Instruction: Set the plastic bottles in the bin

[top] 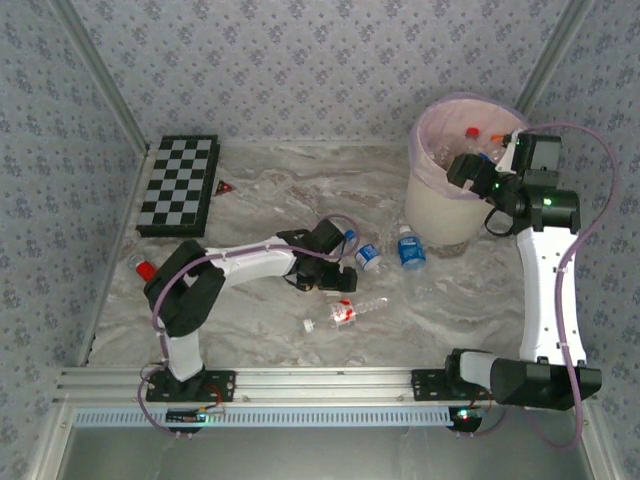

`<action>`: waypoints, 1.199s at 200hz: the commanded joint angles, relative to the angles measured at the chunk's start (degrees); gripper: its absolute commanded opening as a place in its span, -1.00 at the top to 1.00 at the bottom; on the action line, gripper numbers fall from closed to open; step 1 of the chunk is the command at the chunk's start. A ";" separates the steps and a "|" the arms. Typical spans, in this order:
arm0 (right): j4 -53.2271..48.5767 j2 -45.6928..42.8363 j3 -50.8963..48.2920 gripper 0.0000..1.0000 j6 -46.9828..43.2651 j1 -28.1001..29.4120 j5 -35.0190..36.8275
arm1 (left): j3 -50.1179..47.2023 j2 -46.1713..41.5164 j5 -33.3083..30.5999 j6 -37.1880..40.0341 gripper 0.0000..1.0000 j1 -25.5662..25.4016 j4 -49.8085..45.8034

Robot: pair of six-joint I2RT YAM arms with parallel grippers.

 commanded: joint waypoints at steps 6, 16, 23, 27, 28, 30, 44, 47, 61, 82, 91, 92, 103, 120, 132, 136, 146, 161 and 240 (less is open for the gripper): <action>0.75 -2.21 -1.46 -1.00 1.34 -0.26 -1.24 | 2.46 1.14 -3.36 0.04 -0.69 -0.04 -2.26; 0.91 -2.74 -2.35 -1.00 1.34 -0.26 -1.49 | 2.49 0.97 -3.74 -0.04 -0.56 0.06 -2.54; 1.01 -3.02 -2.99 -1.00 1.39 -0.31 -1.67 | 2.49 0.81 -3.96 -0.16 -0.50 0.15 -2.65; 0.93 -3.15 -3.30 -1.00 1.47 -0.35 -1.76 | 2.49 0.75 -4.12 -0.29 -0.47 0.24 -2.72; 0.93 -3.15 -3.37 -1.00 1.47 -0.35 -1.77 | 2.49 0.73 -4.17 -0.30 -0.46 0.25 -2.77; 0.86 -3.22 -3.53 -1.00 1.47 -0.35 -1.83 | 2.49 0.67 -4.26 -0.31 -0.43 0.26 -2.78; 0.66 -3.42 -4.04 -1.00 1.56 -0.41 -2.49 | 2.57 0.14 -4.72 -0.37 -0.33 0.47 -3.09; 0.71 -3.42 -4.13 -1.00 1.60 -0.44 -2.67 | 2.65 -0.02 -4.89 -0.44 -0.32 0.48 -3.23; 1.13 -3.59 -4.33 -1.00 1.90 -0.44 -4.09 | 2.66 -0.93 -5.67 -0.38 -0.20 0.89 -3.64; 2.41 -3.88 -4.74 -1.00 3.33 -0.35 -7.48 | 2.63 -2.72 -6.96 0.17 -0.07 1.88 -4.33; 2.91 -4.10 -4.91 -1.00 3.95 -0.35 -8.59 | 2.62 -3.43 -7.37 0.44 -0.03 2.51 -4.70; 2.89 -4.11 -4.92 -1.00 4.03 -0.31 -8.65 | 2.60 -3.51 -7.38 0.46 -0.02 2.62 -4.68; 3.17 -4.38 -4.94 -1.00 4.36 -0.18 -9.21 | 2.36 -4.39 -7.39 0.65 0.02 3.54 -4.75; 3.01 -4.72 -4.76 -1.00 4.29 -0.15 -9.78 | 2.14 -5.93 -7.29 1.45 0.03 4.74 -5.05; 3.11 -5.00 -4.75 -1.00 4.45 -0.17 -11.22 | 1.90 -7.27 -7.33 2.16 0.05 5.48 -5.03; 3.23 -5.09 -4.66 -1.00 4.44 -0.18 -12.19 | 1.83 -7.78 -7.26 2.38 0.06 5.77 -4.90; 3.78 -5.20 -4.58 -1.00 4.53 -0.18 -15.23 | 1.41 -9.17 -6.84 3.23 0.10 6.51 -4.10; 4.84 -4.85 -4.32 -1.00 4.58 -0.18 -21.60 | 0.23 -11.47 -5.40 4.40 0.15 7.67 -1.76; 10.38 -0.06 -5.51 -0.89 4.20 14.62 -33.23 | -16.35 -28.22 3.20 6.24 0.60 13.85 28.30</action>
